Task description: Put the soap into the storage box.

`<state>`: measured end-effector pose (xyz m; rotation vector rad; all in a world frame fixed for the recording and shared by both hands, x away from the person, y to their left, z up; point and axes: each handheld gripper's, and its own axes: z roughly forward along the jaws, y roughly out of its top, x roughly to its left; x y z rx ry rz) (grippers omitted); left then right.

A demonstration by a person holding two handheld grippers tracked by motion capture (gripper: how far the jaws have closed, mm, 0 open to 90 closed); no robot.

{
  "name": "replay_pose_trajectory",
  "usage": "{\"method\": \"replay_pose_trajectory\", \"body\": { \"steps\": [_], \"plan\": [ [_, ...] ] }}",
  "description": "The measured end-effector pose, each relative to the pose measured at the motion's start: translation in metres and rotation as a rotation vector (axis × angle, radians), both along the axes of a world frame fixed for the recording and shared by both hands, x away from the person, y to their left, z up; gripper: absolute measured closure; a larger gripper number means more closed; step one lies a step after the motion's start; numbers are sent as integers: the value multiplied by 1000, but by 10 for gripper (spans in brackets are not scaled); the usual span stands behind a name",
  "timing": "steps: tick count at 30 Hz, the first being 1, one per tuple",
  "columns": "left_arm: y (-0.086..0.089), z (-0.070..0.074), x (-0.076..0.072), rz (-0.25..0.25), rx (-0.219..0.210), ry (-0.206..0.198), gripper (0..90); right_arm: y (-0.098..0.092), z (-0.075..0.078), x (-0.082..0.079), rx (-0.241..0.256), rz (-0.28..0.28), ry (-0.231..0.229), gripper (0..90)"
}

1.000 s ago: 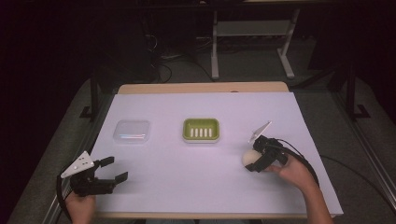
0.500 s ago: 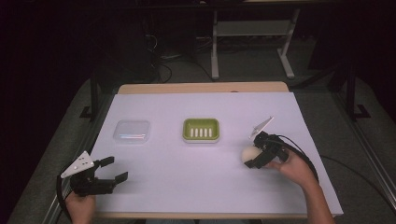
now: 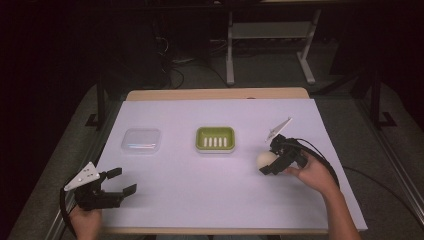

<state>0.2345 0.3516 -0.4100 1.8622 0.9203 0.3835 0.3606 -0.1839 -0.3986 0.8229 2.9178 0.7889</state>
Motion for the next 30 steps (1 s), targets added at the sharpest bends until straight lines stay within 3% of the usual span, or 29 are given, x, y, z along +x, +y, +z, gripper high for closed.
{"method": "replay_pose_trajectory", "body": {
  "steps": [30],
  "plan": [
    [1, 1, -1, -2, 5, -5, 133, 28, 30, 29, 31, 56, -30, 231]
  ]
}}
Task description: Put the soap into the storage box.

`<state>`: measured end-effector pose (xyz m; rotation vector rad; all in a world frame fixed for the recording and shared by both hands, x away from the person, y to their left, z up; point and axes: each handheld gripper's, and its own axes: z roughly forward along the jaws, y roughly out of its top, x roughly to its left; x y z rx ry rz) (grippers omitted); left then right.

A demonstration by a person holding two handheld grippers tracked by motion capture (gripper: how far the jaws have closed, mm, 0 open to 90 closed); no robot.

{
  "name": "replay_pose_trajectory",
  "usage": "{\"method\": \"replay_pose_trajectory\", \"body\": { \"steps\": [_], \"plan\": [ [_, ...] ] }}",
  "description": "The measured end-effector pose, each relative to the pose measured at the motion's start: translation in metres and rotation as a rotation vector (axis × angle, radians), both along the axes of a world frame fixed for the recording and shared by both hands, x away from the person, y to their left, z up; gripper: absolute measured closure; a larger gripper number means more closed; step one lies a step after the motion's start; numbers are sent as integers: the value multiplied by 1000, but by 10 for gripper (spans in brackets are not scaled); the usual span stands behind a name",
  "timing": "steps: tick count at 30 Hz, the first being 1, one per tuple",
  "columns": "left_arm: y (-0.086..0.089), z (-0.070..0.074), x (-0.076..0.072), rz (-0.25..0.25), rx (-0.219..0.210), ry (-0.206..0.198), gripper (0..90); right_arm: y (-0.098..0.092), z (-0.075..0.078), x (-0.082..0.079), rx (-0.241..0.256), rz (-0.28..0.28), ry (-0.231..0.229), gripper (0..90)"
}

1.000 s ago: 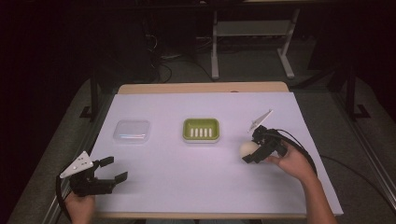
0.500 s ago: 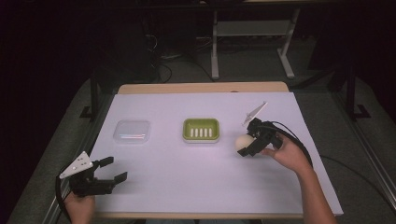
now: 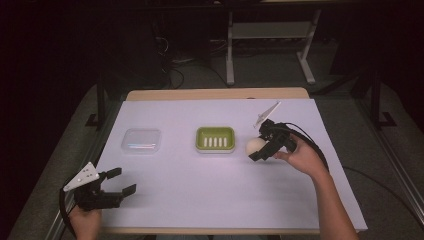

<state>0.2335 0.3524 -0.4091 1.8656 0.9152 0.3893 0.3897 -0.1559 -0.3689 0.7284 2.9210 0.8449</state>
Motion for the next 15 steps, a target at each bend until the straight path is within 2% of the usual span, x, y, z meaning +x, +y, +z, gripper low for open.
{"method": "replay_pose_trajectory", "body": {
  "steps": [15],
  "plan": [
    [1, 0, 1, 1, -6, -2, 133, 20, 8, 13, -2, 37, -16, 230]
  ]
}}
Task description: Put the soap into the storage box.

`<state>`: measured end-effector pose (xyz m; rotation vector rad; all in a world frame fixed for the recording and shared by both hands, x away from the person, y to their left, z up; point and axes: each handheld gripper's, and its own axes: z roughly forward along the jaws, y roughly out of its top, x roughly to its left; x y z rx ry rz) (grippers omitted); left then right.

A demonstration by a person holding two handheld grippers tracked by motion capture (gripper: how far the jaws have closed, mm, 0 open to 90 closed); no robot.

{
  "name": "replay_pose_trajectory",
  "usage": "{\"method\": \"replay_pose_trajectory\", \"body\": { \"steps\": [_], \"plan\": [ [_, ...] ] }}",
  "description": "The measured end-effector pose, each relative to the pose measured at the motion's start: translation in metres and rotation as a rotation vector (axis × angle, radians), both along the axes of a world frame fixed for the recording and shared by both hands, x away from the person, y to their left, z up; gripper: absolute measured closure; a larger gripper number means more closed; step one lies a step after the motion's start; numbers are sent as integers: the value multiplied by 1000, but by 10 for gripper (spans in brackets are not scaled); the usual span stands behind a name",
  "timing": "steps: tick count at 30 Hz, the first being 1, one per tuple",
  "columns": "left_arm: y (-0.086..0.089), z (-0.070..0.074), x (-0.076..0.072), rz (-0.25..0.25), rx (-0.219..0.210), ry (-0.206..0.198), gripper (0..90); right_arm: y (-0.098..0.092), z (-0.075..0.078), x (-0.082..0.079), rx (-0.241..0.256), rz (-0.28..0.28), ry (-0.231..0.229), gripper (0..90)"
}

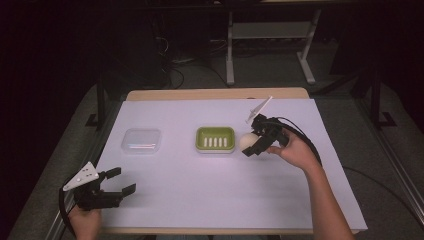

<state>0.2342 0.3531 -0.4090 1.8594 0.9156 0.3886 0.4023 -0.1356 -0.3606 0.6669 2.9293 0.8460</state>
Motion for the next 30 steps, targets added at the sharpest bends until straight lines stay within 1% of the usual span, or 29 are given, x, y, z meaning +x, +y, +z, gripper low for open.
{"method": "replay_pose_trajectory", "body": {
  "steps": [2, 10, 12, 15, 20, 22, 25, 26, 27, 30],
  "plan": [
    [0, 0, 0, 0, -2, -3, 132, 7, 2, 3, -2, 12, -3, 230],
    [1, 0, 0, 1, -2, -1, 132, 19, 4, 12, -10, 35, -2, 230],
    [1, 0, 1, 3, -5, -2, 133, 23, 6, 15, -2, 37, 0, 231],
    [2, 0, 1, 2, -7, -2, 132, 25, 7, 16, -7, 36, 0, 231],
    [1, 0, 0, 2, -10, -7, 133, 31, 12, 21, -2, 49, -16, 230],
    [1, 1, 0, 2, -10, -7, 132, 33, 14, 23, 3, 49, -15, 231],
    [1, 1, 0, 2, -10, -6, 132, 38, 16, 26, -4, 61, -20, 230],
    [1, 1, 0, 3, -10, -7, 132, 39, 16, 26, -3, 57, -16, 230],
    [1, 1, 0, 4, -11, -6, 132, 41, 17, 27, -3, 66, -20, 230],
    [2, 1, 0, 3, -11, -8, 132, 46, 18, 29, -2, 67, -21, 230]
  ]
}}
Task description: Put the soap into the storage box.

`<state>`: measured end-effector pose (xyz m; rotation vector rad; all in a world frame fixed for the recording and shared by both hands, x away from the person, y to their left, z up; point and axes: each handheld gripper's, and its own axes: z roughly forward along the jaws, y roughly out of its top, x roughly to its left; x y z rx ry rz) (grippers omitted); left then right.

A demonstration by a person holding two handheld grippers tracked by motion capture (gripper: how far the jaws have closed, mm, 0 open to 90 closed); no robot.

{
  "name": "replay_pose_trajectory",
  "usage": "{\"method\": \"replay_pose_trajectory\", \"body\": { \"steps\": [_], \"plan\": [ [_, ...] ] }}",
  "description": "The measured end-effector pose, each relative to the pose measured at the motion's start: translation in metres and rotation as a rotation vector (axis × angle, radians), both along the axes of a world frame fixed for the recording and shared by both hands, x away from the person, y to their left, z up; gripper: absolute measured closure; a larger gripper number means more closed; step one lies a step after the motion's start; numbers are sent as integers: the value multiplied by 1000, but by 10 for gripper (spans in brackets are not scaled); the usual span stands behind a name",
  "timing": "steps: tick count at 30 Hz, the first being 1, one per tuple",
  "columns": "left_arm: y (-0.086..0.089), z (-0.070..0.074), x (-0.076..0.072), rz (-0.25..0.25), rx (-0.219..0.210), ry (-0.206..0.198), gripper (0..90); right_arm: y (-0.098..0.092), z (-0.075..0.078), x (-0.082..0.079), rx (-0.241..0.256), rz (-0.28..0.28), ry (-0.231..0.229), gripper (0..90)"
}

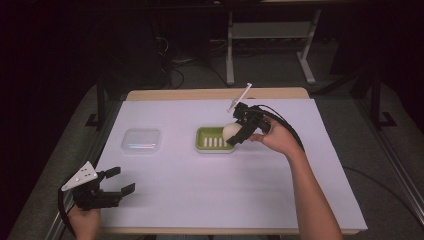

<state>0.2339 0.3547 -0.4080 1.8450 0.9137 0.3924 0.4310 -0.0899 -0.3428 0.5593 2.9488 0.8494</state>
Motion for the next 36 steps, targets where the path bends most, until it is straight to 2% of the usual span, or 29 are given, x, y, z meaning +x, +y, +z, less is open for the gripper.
{"method": "replay_pose_trajectory", "body": {
  "steps": [2, 6, 11, 17, 18, 28, 36],
  "plan": [
    [0, 0, 0, 0, 1, 0, 133, 2, 0, 2, 12, 4, 5, 231],
    [0, 0, 0, 1, -2, 3, 132, 6, 2, 5, -7, 10, 5, 231],
    [0, 0, 0, 0, 1, 1, 133, 11, 8, 9, 10, 14, -7, 230],
    [0, -1, 1, -1, -2, 5, 133, 22, 8, 14, -11, 23, -3, 230],
    [0, -1, 0, -1, -3, 3, 132, 24, 8, 15, -7, 23, 9, 231],
    [1, 0, 0, -5, 6, -2, 132, 41, -5, 24, -10, 39, 16, 230],
    [2, 0, -1, 3, -1, -1, 132, 46, -12, 28, -10, 33, 24, 230]
  ]
}}
